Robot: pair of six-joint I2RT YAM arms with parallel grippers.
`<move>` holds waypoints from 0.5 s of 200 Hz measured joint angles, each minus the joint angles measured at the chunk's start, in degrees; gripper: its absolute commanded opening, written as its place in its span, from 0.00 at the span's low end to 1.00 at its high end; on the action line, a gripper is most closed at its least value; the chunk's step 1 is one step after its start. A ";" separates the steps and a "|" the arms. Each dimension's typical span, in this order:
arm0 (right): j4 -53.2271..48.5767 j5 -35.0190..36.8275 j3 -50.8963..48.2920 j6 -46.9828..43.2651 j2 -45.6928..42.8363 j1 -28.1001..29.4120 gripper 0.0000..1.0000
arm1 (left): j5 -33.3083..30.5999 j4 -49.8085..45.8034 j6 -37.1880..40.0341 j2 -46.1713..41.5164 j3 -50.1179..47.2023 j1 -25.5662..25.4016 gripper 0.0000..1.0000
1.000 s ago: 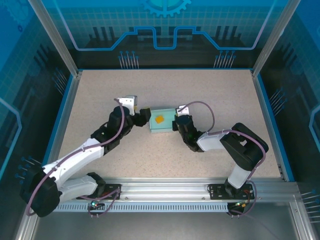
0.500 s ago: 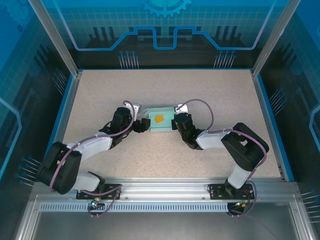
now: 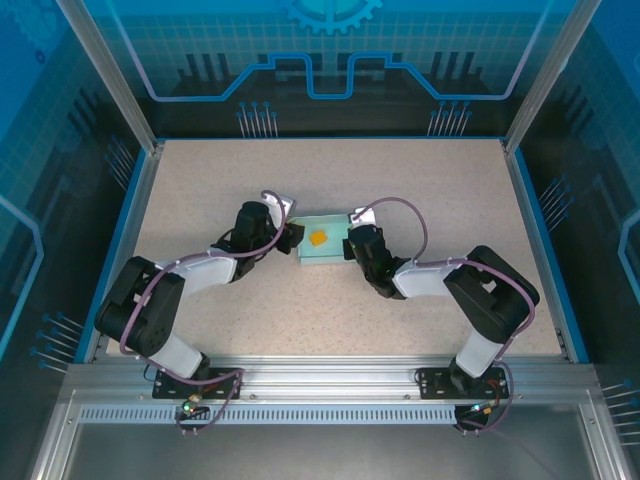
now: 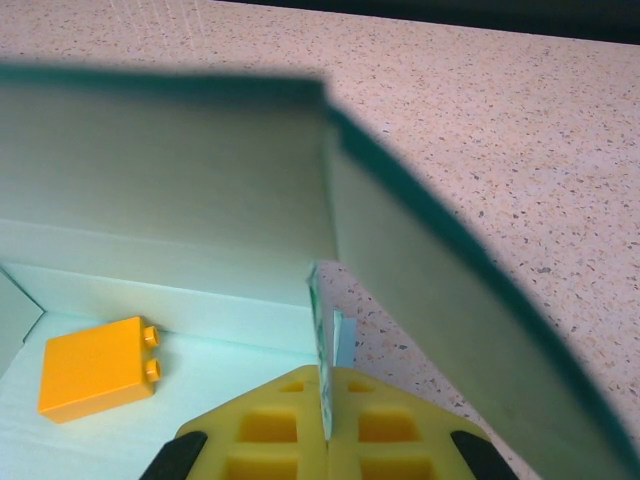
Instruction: Fold the paper box
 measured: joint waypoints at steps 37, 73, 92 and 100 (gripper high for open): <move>-0.02 -0.24 0.04 -0.13 0.00 -0.13 0.00 | 0.26 -0.24 0.37 0.00 0.00 0.39 0.24; 0.00 -0.33 0.07 -0.13 0.00 -0.11 0.00 | 0.48 -0.42 0.59 0.00 0.00 0.37 0.15; 0.00 -0.50 0.11 -0.13 0.00 -0.11 0.00 | 0.52 -0.39 1.27 0.00 0.00 0.37 0.12; 0.00 -0.50 0.11 -0.13 0.00 -0.11 0.00 | 0.52 -0.39 1.36 -0.02 0.00 0.37 0.09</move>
